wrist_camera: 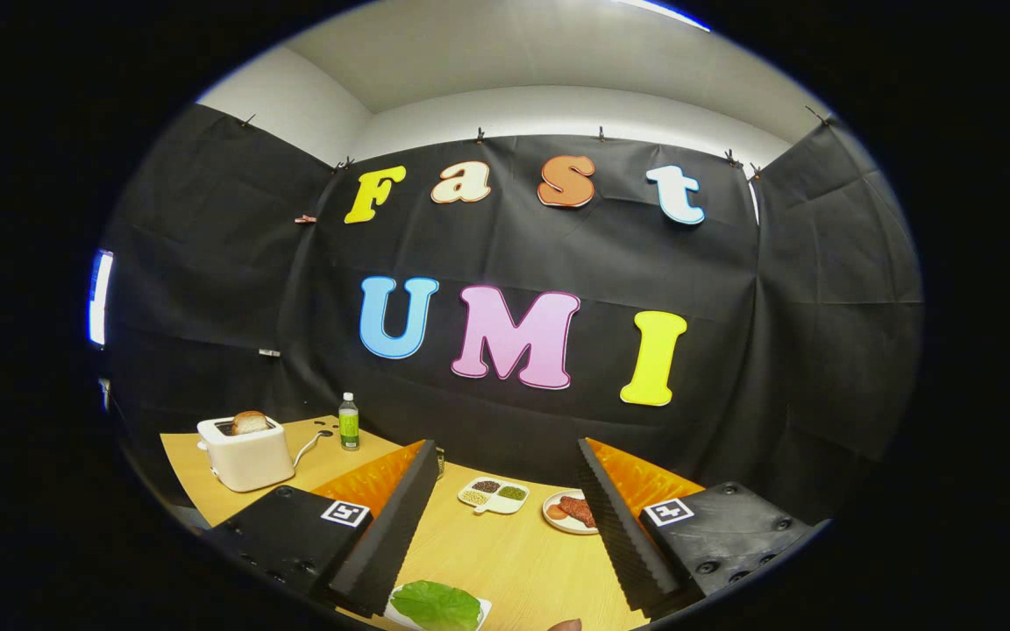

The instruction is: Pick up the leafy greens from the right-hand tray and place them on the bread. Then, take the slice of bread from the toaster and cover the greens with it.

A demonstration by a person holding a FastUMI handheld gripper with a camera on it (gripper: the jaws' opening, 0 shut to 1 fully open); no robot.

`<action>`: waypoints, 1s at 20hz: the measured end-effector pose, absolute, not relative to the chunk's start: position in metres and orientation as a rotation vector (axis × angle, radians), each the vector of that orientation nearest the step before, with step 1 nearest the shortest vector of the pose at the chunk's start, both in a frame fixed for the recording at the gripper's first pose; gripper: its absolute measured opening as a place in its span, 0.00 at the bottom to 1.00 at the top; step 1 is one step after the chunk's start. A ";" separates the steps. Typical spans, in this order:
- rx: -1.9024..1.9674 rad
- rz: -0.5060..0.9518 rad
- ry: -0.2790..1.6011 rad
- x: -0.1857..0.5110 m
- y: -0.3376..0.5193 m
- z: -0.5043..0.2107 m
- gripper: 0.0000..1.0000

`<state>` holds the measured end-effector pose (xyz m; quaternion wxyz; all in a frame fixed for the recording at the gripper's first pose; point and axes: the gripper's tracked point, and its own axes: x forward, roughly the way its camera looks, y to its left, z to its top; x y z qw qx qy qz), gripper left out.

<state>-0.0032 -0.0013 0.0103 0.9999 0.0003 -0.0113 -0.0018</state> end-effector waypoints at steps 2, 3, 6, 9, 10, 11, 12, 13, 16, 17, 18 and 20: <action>0.006 0.003 -0.022 -0.004 0.001 0.011 0.97; 0.006 0.008 -0.018 -0.003 0.001 0.009 0.97; 0.043 0.090 0.036 -0.005 0.014 -0.008 0.97; 0.091 0.197 0.226 -0.005 0.026 -0.057 0.97; 0.091 0.236 0.302 -0.007 0.031 -0.080 0.97; 0.082 0.264 0.351 -0.010 0.035 -0.098 0.97; 0.069 0.289 0.395 -0.015 0.038 -0.116 0.97; 0.057 0.315 0.432 -0.019 0.042 -0.133 0.98; 0.040 0.364 0.566 -0.029 0.054 -0.188 0.98; 0.030 0.372 0.603 -0.031 0.057 -0.203 0.98; 0.017 0.384 0.641 -0.035 0.062 -0.219 0.98; -0.024 0.405 0.720 -0.039 0.070 -0.254 0.97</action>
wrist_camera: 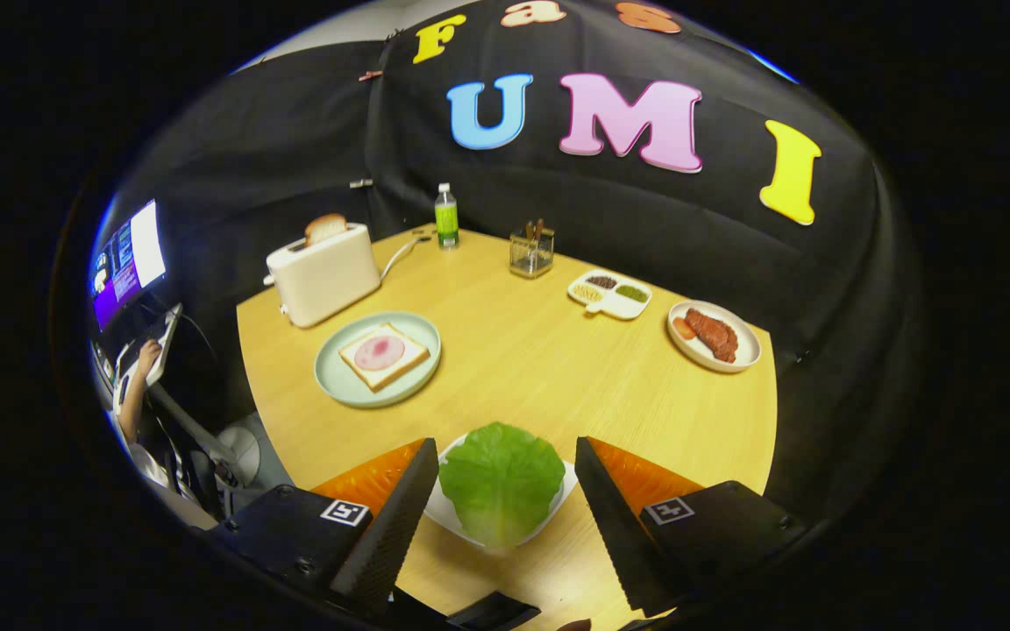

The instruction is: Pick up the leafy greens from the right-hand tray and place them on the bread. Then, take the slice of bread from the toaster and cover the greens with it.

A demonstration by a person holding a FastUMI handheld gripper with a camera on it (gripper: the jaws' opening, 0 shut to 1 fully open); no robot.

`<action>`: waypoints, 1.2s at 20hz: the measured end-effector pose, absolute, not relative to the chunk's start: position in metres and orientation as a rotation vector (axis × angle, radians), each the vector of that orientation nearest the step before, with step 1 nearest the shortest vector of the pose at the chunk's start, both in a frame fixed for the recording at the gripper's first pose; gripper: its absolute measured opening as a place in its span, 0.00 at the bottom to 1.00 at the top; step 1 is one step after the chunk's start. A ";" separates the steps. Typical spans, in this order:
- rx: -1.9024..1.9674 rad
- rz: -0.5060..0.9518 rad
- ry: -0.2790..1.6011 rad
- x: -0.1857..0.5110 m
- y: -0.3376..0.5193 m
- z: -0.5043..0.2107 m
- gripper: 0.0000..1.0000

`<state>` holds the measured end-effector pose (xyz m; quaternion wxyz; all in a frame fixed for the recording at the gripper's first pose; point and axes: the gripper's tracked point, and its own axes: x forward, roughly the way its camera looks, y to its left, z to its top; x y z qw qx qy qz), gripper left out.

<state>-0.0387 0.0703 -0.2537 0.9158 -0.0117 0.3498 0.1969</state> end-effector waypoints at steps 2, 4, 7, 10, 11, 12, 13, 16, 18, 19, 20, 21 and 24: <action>-0.046 0.413 0.799 -0.039 0.077 -0.288 0.97; -0.062 0.410 0.862 -0.041 0.079 -0.312 0.95; -0.067 0.405 0.917 -0.036 0.087 -0.338 0.90; -0.080 0.400 0.986 -0.035 0.085 -0.359 0.76; -0.079 0.404 1.006 -0.036 0.089 -0.365 0.74; -0.090 0.404 1.023 -0.036 0.090 -0.370 0.72; -0.104 0.404 1.044 -0.039 0.088 -0.374 0.69; -0.070 0.397 1.088 -0.043 0.089 -0.376 0.51; -0.056 0.363 1.093 -0.039 0.084 -0.377 0.36; -0.049 0.352 1.096 -0.038 0.083 -0.378 0.23; -0.044 0.341 1.100 -0.038 0.083 -0.378 0.09; -0.046 0.326 1.105 -0.038 0.082 -0.379 0.08; -0.042 0.285 1.074 -0.038 0.078 -0.364 0.06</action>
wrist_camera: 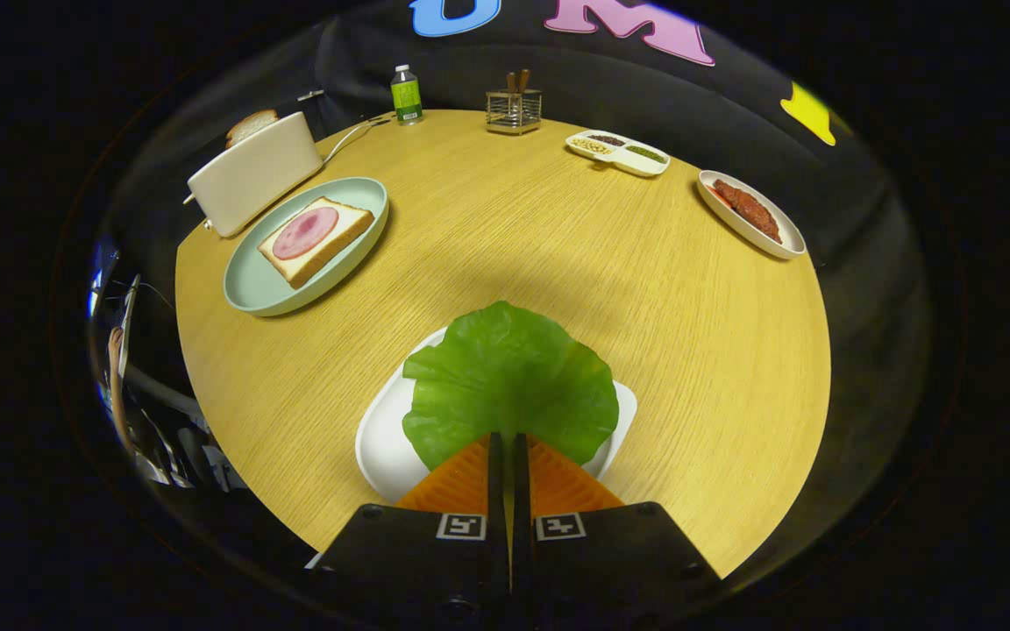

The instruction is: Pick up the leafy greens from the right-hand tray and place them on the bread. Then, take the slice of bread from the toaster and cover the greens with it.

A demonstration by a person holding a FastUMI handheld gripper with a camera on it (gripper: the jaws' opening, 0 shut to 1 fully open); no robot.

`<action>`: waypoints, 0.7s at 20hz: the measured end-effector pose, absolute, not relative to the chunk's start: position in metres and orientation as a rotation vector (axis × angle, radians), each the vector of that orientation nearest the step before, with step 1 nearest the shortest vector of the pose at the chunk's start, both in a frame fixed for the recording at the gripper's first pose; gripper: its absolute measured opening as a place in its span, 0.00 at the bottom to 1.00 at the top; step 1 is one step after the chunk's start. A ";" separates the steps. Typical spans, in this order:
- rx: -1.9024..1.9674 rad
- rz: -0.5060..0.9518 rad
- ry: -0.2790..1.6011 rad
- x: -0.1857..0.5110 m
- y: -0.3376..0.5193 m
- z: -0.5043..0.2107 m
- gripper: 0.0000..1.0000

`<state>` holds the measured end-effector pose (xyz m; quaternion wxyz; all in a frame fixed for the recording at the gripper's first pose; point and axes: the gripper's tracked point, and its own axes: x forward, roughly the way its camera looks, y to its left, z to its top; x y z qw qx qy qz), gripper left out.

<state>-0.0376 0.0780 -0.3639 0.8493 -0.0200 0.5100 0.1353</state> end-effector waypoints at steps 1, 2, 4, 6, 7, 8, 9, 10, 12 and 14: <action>-0.022 0.277 1.054 -0.037 0.080 -0.354 0.06; -0.007 0.272 1.036 -0.036 0.083 -0.342 0.06; 0.000 0.276 0.982 -0.031 0.090 -0.311 0.06; 0.010 0.296 0.918 -0.022 0.105 -0.274 0.06; 0.022 0.310 0.894 -0.018 0.117 -0.257 0.06; 0.035 0.328 0.871 -0.013 0.130 -0.242 0.06; 0.043 0.348 0.853 -0.007 0.144 -0.228 0.06; 0.049 0.372 0.838 -0.001 0.160 -0.217 0.06; 0.045 0.420 0.819 0.013 0.191 -0.203 0.06; 0.030 0.460 0.817 0.025 0.222 -0.199 0.06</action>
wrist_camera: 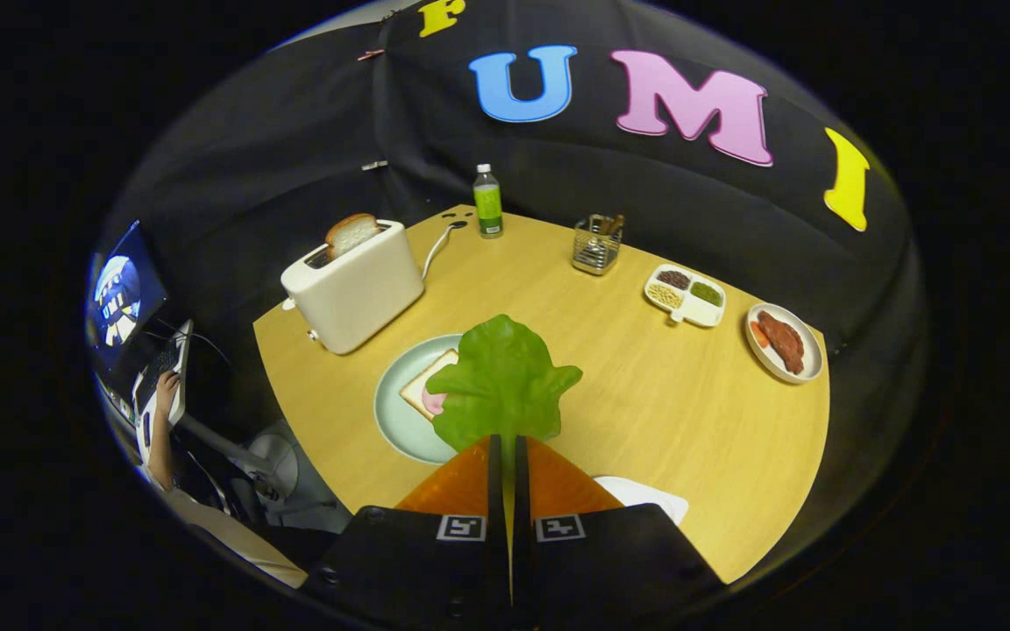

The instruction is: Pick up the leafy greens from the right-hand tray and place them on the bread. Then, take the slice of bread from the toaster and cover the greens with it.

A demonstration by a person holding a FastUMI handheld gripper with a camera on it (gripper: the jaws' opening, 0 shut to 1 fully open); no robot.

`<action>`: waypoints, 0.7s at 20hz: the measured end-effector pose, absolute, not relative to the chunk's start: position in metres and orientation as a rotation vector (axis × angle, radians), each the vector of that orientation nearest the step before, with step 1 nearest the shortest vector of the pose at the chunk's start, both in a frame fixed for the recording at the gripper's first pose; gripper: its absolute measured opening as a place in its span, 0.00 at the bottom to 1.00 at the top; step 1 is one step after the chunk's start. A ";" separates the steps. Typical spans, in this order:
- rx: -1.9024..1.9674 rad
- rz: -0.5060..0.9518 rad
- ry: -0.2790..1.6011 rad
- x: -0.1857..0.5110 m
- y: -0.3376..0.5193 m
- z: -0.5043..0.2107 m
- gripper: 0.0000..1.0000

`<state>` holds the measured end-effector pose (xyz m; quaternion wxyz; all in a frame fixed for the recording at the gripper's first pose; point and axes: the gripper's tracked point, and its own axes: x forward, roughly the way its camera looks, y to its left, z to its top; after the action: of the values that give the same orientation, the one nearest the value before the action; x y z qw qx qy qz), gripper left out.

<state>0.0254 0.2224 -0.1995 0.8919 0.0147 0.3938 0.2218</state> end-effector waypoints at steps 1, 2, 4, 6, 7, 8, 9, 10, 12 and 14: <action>0.030 0.477 0.821 0.032 0.238 -0.201 0.06; 0.025 0.493 0.824 0.038 0.252 -0.203 0.06; -0.006 0.517 0.836 0.047 0.274 -0.214 0.06; -0.036 0.535 0.857 0.054 0.291 -0.228 0.06; -0.039 0.543 0.868 0.055 0.300 -0.236 0.06; -0.045 0.549 0.884 0.057 0.307 -0.245 0.06; -0.055 0.555 0.900 0.058 0.310 -0.255 0.06; -0.074 0.558 0.911 0.060 0.314 -0.263 0.06; -0.115 0.558 0.939 0.063 0.314 -0.278 0.06; -0.132 0.555 0.966 0.066 0.316 -0.293 0.06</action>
<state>0.0655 0.3156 -0.2926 0.8467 -0.0625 0.4582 0.2630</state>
